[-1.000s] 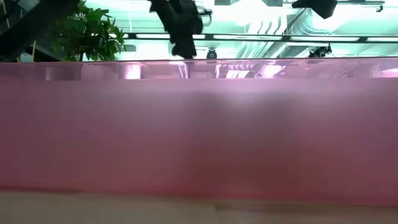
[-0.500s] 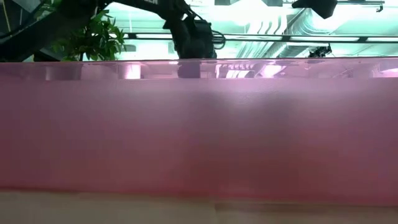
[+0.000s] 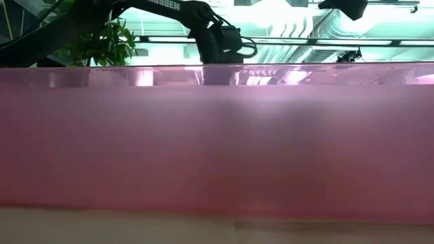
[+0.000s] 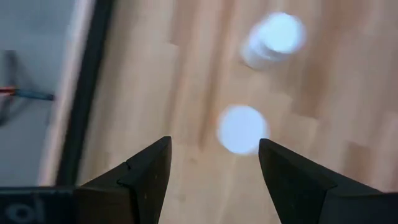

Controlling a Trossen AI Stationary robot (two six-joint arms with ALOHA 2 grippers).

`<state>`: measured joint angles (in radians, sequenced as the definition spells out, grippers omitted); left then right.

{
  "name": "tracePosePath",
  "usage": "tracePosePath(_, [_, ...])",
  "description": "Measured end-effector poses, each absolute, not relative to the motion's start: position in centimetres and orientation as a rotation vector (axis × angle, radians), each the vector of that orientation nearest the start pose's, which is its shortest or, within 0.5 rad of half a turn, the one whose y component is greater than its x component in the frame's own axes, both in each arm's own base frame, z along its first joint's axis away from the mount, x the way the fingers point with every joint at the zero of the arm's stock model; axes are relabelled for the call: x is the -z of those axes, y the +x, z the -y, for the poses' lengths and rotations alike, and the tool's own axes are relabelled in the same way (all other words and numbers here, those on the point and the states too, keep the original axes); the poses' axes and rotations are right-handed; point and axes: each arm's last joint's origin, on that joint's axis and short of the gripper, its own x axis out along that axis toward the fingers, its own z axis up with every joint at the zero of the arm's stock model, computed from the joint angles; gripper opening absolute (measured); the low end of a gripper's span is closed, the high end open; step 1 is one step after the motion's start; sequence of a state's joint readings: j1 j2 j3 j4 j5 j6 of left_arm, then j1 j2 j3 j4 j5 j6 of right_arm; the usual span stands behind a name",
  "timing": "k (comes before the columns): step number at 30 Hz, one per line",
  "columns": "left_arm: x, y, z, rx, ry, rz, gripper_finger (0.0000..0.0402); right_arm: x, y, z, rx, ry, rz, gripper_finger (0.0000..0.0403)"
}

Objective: Pick and place pill bottles into a basket
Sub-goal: Put the orange pill bottle into the red bin

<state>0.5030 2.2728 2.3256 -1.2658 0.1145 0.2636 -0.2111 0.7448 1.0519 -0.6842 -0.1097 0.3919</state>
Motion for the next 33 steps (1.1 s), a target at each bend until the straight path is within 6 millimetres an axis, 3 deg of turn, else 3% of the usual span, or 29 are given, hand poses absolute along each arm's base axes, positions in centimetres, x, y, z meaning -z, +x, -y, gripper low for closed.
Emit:
tracePosePath(9, [-28.5, 41.5, -21.6, -0.257, -0.119, -1.209, 0.0283, -37.8, 12.9, 2.4, 0.174, 0.448, -0.349, 0.0323])
tracePosePath(14, [-28.4, 41.5, -21.5, -0.265, -0.183, -1.198, 0.0328, -37.8, 12.9, 2.4, 0.176, 0.447, -0.348, 0.0323])
tracePosePath(21, [-26.5, 42.2, -21.2, -0.269, -0.255, -1.255, 0.0395, -37.8, 12.9, 2.4, 0.175, 0.447, -0.349, 0.0323])
tracePosePath(27, [-24.3, 42.7, -21.3, -0.264, -0.344, -1.304, 0.0383, -37.8, 12.9, 2.5, 0.176, 0.45, -0.351, 0.0323])
tracePosePath(33, [-24.1, 43.0, -21.4, -0.297, -0.391, -1.281, 0.0383, -37.7, 12.9, 2.4, 0.176, 0.452, -0.358, 0.0323])
